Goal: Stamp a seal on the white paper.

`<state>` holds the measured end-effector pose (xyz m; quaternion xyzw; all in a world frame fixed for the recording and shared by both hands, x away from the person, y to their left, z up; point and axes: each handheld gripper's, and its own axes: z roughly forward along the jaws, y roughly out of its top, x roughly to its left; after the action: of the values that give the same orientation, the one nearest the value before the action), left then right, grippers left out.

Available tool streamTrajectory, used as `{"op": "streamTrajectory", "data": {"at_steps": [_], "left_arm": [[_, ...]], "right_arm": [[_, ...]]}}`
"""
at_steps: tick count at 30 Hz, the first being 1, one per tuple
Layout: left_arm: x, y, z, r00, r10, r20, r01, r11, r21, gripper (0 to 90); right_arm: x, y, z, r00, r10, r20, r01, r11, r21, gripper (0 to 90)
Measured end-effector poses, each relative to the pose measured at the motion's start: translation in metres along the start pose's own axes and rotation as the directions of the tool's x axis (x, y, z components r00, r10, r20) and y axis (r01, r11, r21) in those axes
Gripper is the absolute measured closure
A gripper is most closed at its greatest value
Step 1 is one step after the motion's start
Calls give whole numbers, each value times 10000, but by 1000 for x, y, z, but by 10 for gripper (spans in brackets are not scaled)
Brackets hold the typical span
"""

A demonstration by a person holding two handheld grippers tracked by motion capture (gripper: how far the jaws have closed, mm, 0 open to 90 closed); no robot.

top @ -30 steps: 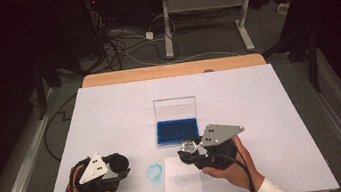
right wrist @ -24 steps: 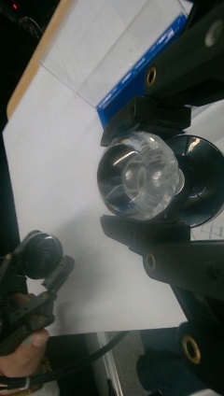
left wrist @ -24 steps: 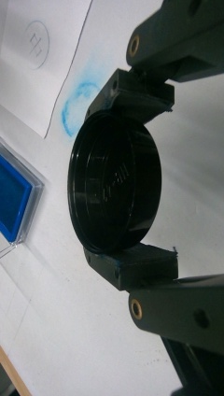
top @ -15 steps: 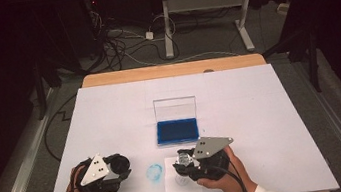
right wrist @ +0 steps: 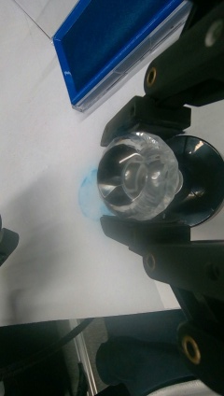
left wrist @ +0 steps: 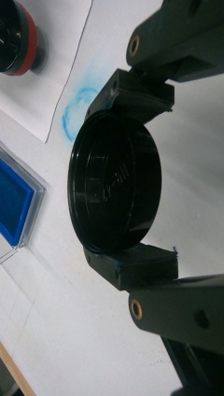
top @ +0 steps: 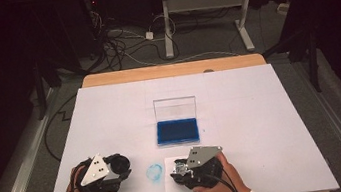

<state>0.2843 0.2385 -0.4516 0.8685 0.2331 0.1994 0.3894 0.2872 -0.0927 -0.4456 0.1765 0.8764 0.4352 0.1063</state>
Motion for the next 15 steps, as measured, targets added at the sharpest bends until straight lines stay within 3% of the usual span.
{"op": "streamTrajectory", "data": {"at_steps": [15], "left_arm": [[0, 0, 0, 10000, 11, -7, -11, 10000, 14, 362]], "right_arm": [[3, -5, 7, 10000, -76, -36, 77, 9995, 291, 567]]}}
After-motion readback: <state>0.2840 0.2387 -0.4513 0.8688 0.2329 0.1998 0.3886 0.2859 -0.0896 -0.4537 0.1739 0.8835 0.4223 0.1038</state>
